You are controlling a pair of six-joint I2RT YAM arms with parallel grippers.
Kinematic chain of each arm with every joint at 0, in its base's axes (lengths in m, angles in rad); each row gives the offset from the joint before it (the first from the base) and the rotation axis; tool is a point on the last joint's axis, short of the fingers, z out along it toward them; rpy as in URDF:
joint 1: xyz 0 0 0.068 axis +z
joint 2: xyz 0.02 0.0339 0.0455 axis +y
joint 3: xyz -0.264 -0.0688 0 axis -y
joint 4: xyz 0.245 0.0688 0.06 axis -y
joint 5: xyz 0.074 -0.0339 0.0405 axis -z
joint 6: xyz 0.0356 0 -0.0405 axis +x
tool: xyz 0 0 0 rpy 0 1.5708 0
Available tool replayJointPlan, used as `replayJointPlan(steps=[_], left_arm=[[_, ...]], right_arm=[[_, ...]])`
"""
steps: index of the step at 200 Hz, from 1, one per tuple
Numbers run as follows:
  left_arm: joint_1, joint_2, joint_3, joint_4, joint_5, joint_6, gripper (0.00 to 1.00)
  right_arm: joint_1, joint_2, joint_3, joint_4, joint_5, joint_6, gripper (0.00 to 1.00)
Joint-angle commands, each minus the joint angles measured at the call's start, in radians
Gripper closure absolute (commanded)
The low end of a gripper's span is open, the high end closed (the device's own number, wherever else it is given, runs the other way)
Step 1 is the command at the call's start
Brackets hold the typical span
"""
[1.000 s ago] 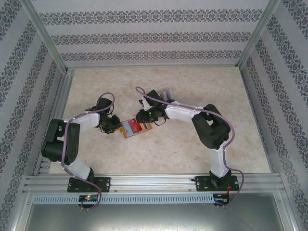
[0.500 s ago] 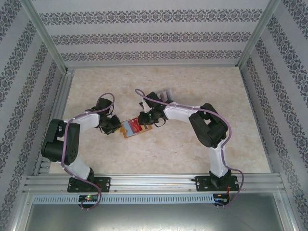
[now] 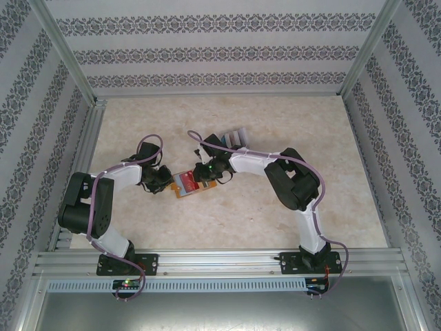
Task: Put the credit cards into the card holder
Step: Insert the credit card into the card slot.
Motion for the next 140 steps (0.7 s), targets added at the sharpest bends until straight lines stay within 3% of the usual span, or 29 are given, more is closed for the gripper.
replayJointPlan(steps=[1,140], left_arm=[[-0.040,0.064,-0.028,0.076,0.081,-0.021,0.88],[-0.066,0.078,-0.013,0.085,0.081,-0.031,0.89]], right_arm=[[0.024,0.021,0.021,-0.015,-0.003,0.005,0.86],[0.056,0.037,0.071,-0.031,-0.001,-0.001,0.85]])
